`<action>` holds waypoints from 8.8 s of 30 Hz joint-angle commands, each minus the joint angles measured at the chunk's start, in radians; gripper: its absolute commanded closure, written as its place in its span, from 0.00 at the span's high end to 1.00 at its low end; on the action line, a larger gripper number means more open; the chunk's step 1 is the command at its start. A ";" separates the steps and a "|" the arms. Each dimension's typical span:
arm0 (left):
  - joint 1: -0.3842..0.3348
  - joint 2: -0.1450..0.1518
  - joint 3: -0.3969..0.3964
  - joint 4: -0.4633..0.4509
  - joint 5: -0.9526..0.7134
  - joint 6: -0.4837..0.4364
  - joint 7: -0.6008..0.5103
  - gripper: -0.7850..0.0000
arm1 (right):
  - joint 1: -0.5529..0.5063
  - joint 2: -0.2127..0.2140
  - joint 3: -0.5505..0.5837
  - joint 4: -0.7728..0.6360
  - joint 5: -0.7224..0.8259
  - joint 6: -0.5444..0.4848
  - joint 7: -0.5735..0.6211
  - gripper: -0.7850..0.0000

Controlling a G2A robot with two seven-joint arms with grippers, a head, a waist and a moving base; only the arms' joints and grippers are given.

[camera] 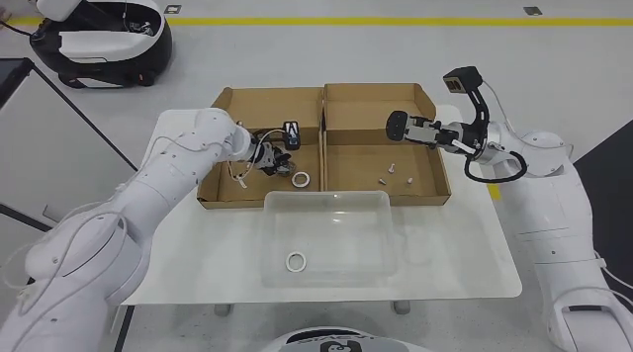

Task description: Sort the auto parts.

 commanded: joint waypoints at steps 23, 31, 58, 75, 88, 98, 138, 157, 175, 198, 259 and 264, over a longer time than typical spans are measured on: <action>-0.030 -0.077 0.005 0.146 0.133 -0.021 0.111 1.00 | 0.000 0.000 0.000 0.000 0.000 0.000 0.000 1.00; -0.122 -0.044 -0.046 0.090 0.194 -0.070 0.185 1.00 | 0.000 0.000 0.000 0.000 0.000 0.000 0.000 1.00; -0.099 0.357 -0.096 -0.649 -0.357 -0.092 -0.235 1.00 | 0.000 0.000 0.000 0.000 0.000 0.000 0.000 1.00; -0.159 0.346 0.007 -0.807 -0.640 -0.046 -0.622 1.00 | 0.000 0.000 0.000 0.000 0.000 0.000 0.000 1.00; -0.269 0.323 0.156 -1.081 -0.970 0.371 -1.039 1.00 | 0.000 0.000 0.000 0.000 0.000 0.000 0.000 1.00; -0.194 0.254 0.156 -1.130 -0.918 0.452 -1.120 1.00 | 0.000 0.000 0.000 0.000 0.000 0.000 0.000 1.00; 0.030 0.222 0.156 -1.077 -0.666 0.421 -1.089 0.71 | 0.000 0.000 0.000 0.000 0.000 0.000 0.000 1.00; 0.133 0.221 0.156 -1.046 -0.564 0.450 -1.118 0.54 | 0.000 0.000 0.000 0.000 0.000 0.000 0.000 1.00; 0.156 0.170 0.156 -0.988 -0.509 0.465 -1.133 0.44 | 0.000 0.000 0.000 0.000 0.000 0.000 0.000 1.00; 0.174 0.160 0.156 -0.983 -0.500 0.480 -1.148 0.40 | 0.000 0.000 0.000 0.000 0.000 0.000 0.000 1.00; 0.078 0.502 -0.412 -1.055 -0.818 -0.064 -0.383 0.00 | 0.000 0.000 0.000 0.000 0.000 0.000 0.000 1.00; 0.218 0.529 -0.540 -1.102 -0.693 -0.092 -0.079 0.00 | 0.000 0.000 0.000 0.000 0.000 0.000 0.000 1.00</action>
